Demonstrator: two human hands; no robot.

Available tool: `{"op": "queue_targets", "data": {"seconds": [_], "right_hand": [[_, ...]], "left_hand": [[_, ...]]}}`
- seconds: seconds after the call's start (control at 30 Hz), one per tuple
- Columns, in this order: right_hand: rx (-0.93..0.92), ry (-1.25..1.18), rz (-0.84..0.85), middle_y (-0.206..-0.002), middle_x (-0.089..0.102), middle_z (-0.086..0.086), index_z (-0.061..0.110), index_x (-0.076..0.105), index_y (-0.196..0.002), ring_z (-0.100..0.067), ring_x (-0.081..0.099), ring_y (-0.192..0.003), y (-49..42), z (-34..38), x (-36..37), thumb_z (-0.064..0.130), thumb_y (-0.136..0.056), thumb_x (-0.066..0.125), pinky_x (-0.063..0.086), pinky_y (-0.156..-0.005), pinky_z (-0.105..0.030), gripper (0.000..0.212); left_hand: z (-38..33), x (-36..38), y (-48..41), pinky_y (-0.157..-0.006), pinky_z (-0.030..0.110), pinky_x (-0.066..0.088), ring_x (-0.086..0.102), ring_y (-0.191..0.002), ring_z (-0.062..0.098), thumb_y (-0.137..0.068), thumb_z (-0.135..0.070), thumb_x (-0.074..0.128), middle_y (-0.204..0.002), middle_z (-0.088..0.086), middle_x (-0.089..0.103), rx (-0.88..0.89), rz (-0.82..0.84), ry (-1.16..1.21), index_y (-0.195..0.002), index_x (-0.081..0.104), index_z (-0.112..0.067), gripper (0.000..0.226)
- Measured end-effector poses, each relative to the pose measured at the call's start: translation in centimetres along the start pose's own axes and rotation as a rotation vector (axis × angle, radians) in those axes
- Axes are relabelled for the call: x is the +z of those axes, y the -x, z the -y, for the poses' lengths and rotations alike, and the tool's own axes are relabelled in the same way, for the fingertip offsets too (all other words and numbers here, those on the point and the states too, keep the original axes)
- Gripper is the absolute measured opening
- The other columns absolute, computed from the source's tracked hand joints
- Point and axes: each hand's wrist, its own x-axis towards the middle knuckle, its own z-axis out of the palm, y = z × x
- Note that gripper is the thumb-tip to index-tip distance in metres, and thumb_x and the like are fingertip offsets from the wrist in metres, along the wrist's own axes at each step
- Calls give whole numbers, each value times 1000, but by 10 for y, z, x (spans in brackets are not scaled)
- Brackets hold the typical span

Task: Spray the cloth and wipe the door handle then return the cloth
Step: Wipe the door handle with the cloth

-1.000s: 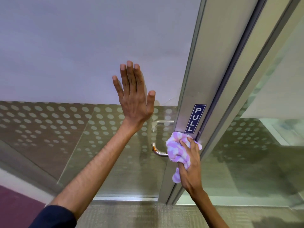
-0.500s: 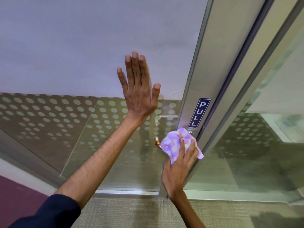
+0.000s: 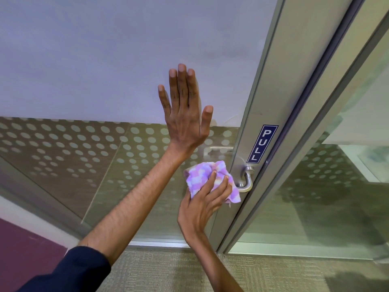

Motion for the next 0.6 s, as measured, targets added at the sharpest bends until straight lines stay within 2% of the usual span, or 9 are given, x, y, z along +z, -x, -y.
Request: {"op": "queue_targets", "data": {"seconds": [0.17,0.3,0.37,0.43,0.47,0.53,0.6], "right_hand": [[-121,34,20,-159,19,-19,19,32,-151,-38,11,-147,-2,-8,-2,31,-79,46,34,-109,-57,74],[-303,137,131,-158,22,-11,30,34,-148,-34,14,-146,-5,-29,-13,26,-72,54,42,-101,-61,79],[-414,174,154,-154,29,-5,33,45,-141,-30,21,-143,-12,-40,-21,28,-72,51,47,-95,-58,69],[-525,237,180,-152,36,-4,31,53,-133,-28,25,-141,-19,-51,-28,26,-70,57,48,-93,-56,63],[-568,262,211,-153,38,-4,31,54,-131,-27,24,-142,-22,-56,-30,24,-68,60,49,-92,-55,64],[-631,277,270,-155,39,-4,30,53,-132,-25,21,-144,-27,-64,-35,22,-67,59,52,-87,-52,65],[-692,290,306,-156,38,-3,29,52,-133,-25,19,-146,-31,-70,-39,22,-68,57,54,-84,-50,65]], "left_hand": [[1,0,1,-122,45,-12,-25,-148,14,-95,-51,2,-157,-6,-35,-2,-6,7,-149,-25,-18,68],[1,0,-1,-122,45,-12,-26,-148,14,-95,-51,2,-157,-6,-36,16,-8,-12,-149,-26,-18,69],[0,0,-1,-122,45,-11,-25,-148,14,-95,-51,4,-164,8,-21,17,-11,-24,-149,-22,-17,69],[0,-1,-1,-122,45,-10,-23,-149,15,-96,-50,6,-160,22,14,13,-15,-17,-150,-17,-16,68],[0,-1,-1,-122,45,-10,-23,-149,15,-96,-49,7,-156,24,24,10,-19,-10,-150,-17,-16,68],[0,-1,-1,-122,45,-10,-22,-149,15,-96,-50,7,-154,25,29,4,-21,-3,-150,-19,-17,68],[0,-2,-1,-122,44,-10,-22,-149,15,-96,-50,7,-156,24,27,6,-15,-13,-150,-19,-18,68]]}}
